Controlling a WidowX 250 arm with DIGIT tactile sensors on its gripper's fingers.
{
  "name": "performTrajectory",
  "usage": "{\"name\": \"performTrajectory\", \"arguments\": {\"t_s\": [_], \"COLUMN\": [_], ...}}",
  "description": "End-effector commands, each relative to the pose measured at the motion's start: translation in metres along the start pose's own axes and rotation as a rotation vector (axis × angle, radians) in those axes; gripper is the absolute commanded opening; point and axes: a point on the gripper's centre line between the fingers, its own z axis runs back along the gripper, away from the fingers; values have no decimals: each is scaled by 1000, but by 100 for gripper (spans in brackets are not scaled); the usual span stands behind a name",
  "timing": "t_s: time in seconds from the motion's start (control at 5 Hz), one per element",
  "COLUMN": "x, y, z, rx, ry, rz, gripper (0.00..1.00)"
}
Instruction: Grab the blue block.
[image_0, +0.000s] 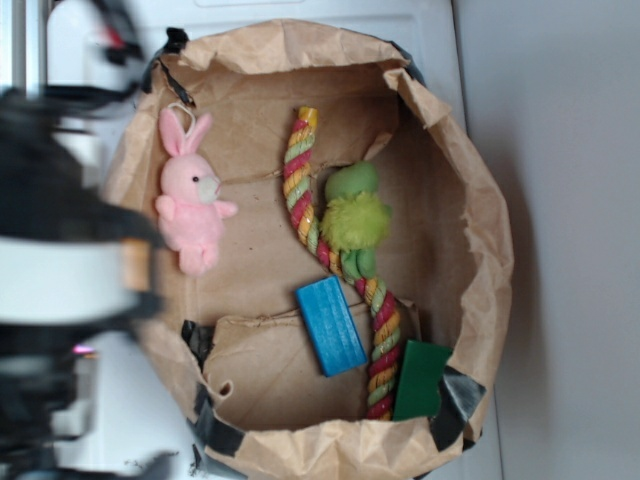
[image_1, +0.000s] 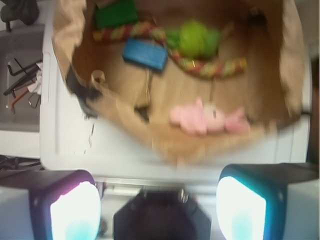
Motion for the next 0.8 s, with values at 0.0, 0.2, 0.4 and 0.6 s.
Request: {"name": "performTrajectory", "arguments": {"t_s": [0.0, 0.2, 0.4, 0.6], "x": [50, 62, 66, 73], "y": [5, 3, 2, 16], "z": [-13, -30, -48, -68], "rx": [-2, -9, -23, -21], "ry": [-94, -97, -95, -69], "rz": [-281, -440, -519, -540], "gripper": [100, 100, 100, 100]}}
